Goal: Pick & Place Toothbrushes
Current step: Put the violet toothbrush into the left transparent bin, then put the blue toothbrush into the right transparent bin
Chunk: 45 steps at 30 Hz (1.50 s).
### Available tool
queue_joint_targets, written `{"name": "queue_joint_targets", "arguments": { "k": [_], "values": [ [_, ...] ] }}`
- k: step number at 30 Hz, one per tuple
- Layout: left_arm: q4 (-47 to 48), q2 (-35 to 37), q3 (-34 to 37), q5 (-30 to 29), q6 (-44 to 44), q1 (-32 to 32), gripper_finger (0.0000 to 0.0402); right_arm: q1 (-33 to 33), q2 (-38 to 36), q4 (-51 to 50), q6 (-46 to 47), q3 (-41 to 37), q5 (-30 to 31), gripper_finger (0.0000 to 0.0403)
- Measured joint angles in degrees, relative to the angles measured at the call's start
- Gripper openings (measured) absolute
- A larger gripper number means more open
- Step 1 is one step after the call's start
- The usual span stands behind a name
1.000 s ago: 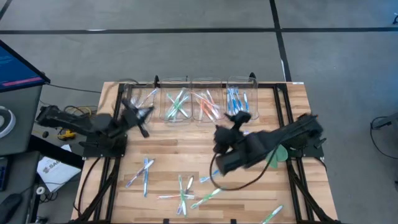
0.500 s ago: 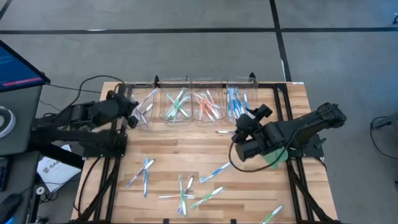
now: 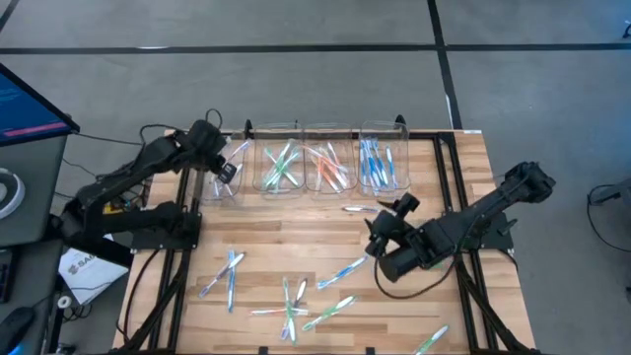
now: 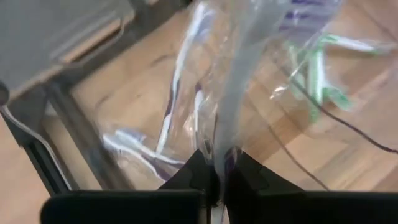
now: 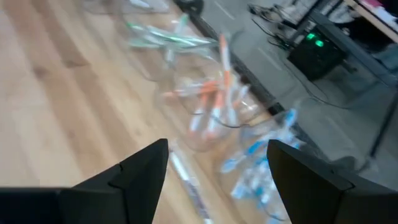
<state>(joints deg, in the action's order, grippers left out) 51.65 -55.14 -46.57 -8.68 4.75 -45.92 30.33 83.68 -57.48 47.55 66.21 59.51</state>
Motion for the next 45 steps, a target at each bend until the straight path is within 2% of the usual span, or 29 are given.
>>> {"name": "queue_joint_targets", "arguments": {
  "k": [4, 8, 15, 21, 26, 28, 30, 32, 34, 36, 40, 45],
  "values": [
    [0.0, -3.2, 0.0, 2.6, 1.7, -4.1, 0.0027, 2.8, 0.0, 1.0, 0.0, -0.4, 0.0, 0.027],
    [0.1, -6.0, 0.0, 2.8, 2.5, -5.6, 0.0044, 4.3, 0.0, 1.8, 0.0, -0.5, 0.0, 0.027],
    [-0.3, -8.2, 0.4, 2.8, 4.1, -5.2, 0.0111, 4.0, 0.0, 1.8, -0.5, -0.5, 0.1, 0.027],
    [-1.2, -8.1, 0.5, 2.7, 1.9, -4.6, 0.0148, 2.0, 0.0, 2.2, -6.5, -0.5, 0.8, 0.027],
    [-1.3, -3.0, 0.4, 4.5, 0.2, -3.9, 0.0155, 2.0, 0.0, 3.6, -16.2, -0.5, 0.6, 0.027],
    [-1.5, 0.3, 0.4, 5.5, 0.3, -2.8, 0.0154, 2.5, 0.0, 6.0, -20.9, -0.9, -2.7, 0.027],
    [-2.3, 3.8, 0.5, 6.3, 2.0, -0.9, 0.0152, 2.8, 0.0, 7.9, -25.9, -1.2, -11.4, 0.027],
    [-8.2, 7.8, 2.2, 7.2, 5.3, 2.2, 0.0152, 2.6, 0.0, 9.4, -29.4, -1.2, -20.5, 0.027],
    [-16.5, 11.4, 5.4, 9.6, 8.0, 6.2, 0.0153, 2.0, 0.9, 12.0, -31.0, -1.2, -26.5, 0.027],
    [-24.6, 14.5, 8.8, 11.9, 9.3, 10.4, 0.0154, 1.4, 2.3, 14.2, -33.1, -1.2, -30.0, 0.027],
    [-34.6, 18.4, 13.6, 12.2, 9.7, 18.5, 0.0153, 0.3, 5.1, 16.7, -37.1, -0.9, -34.7, 0.027],
    [-44.6, 18.6, 17.4, 11.7, 8.0, 27.1, 0.0153, -2.3, 10.7, 18.4, -41.4, -1.0, -42.5, 0.027]
  ]
}}
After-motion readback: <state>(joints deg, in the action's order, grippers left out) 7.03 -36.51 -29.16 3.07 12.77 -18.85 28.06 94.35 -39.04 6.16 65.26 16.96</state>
